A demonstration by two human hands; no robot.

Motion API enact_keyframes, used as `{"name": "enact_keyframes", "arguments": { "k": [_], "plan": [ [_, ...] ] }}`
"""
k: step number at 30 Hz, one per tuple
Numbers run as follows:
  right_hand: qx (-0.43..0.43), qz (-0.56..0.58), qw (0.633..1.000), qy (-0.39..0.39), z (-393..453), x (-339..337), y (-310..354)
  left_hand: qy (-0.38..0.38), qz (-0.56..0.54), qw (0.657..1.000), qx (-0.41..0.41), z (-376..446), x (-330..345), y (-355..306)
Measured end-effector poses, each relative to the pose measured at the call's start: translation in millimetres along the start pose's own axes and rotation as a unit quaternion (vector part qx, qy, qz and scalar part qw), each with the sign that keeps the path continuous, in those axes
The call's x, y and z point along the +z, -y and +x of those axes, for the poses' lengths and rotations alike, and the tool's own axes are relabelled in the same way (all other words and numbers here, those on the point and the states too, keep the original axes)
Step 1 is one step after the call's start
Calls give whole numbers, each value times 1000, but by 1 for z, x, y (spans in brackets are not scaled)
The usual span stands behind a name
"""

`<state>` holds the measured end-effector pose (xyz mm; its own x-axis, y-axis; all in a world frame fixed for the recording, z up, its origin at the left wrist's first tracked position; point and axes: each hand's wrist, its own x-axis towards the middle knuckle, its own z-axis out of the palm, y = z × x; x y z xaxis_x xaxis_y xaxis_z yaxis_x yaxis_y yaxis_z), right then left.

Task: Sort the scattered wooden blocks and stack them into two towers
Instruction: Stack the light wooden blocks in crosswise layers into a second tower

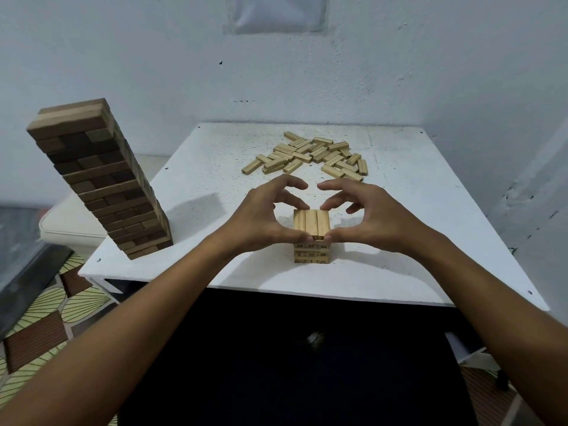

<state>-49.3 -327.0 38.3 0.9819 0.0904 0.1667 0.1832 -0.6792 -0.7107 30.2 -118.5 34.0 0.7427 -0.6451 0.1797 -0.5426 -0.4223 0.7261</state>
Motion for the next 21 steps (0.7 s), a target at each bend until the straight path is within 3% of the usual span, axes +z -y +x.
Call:
{"name": "enact_keyframes", "arguments": {
  "k": [21],
  "plan": [
    [3, 10, 1000, -6, -3, 1, -2, 14, -18, 1000, 7, -2, 0, -1]
  ]
}}
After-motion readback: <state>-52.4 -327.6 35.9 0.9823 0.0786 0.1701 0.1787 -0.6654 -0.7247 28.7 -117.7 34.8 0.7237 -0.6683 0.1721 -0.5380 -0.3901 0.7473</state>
